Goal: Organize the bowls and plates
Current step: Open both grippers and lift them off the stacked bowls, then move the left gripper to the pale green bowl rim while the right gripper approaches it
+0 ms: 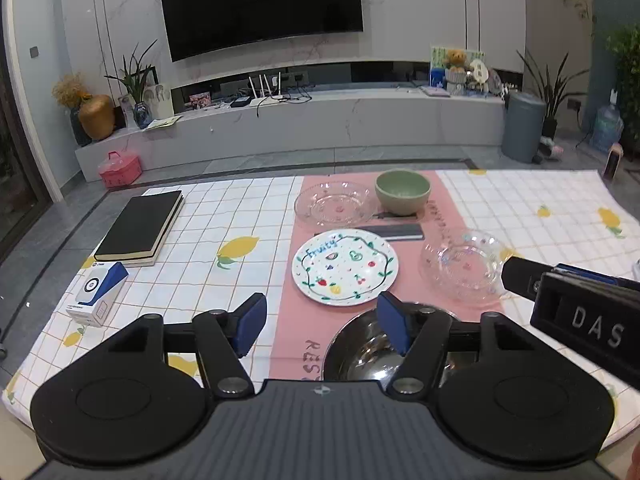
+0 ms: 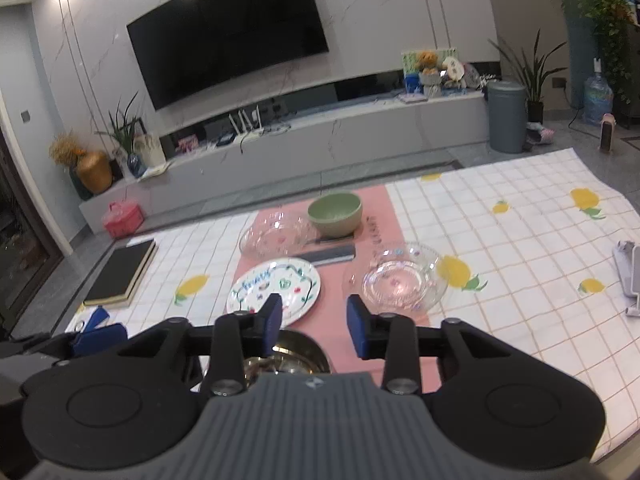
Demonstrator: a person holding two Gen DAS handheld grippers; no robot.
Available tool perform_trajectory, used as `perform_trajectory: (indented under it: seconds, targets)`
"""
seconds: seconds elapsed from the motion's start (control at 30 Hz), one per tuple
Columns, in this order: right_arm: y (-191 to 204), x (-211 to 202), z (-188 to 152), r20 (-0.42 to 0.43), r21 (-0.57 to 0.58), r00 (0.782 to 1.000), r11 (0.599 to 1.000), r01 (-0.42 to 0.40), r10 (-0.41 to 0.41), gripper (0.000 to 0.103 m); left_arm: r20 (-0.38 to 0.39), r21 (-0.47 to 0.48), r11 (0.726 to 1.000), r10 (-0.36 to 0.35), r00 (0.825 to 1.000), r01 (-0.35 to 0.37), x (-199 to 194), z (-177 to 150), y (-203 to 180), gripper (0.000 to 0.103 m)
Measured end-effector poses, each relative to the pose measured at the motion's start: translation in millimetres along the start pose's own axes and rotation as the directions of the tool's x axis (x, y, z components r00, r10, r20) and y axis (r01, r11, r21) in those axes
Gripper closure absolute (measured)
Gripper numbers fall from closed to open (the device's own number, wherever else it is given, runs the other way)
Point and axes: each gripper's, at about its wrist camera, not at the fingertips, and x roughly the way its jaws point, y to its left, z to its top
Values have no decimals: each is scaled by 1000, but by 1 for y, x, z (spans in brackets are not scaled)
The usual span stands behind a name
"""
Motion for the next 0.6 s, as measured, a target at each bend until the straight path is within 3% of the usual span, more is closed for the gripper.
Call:
perform_trajectory:
  seconds: [0.23, 0.3, 0.4, 0.5, 0.6]
  targets:
    - [-7, -11, 8, 25, 31, 1000, 1000, 1, -2, 49, 0, -42, 999, -20, 1000, 20, 0, 1, 8, 25]
    - [-9, -12, 11, 33, 25, 999, 1000, 3, -4, 34, -13, -54, 998, -30, 999, 30, 0, 2, 11, 25]
    - [-12, -11, 14, 48, 12, 998, 1000, 27, -27, 25, -17, -46, 999, -20, 1000, 19, -1, 5, 11, 25]
    - [-18, -5, 22, 14, 40, 1000, 999, 17, -17, 18, -44, -21, 1000, 14, 999, -15, 0, 15, 9, 25]
    - [-25, 1, 39, -35, 114, 999, 993, -18, 22, 13, -78, -67, 998, -28, 997, 23, 0, 32, 12, 25]
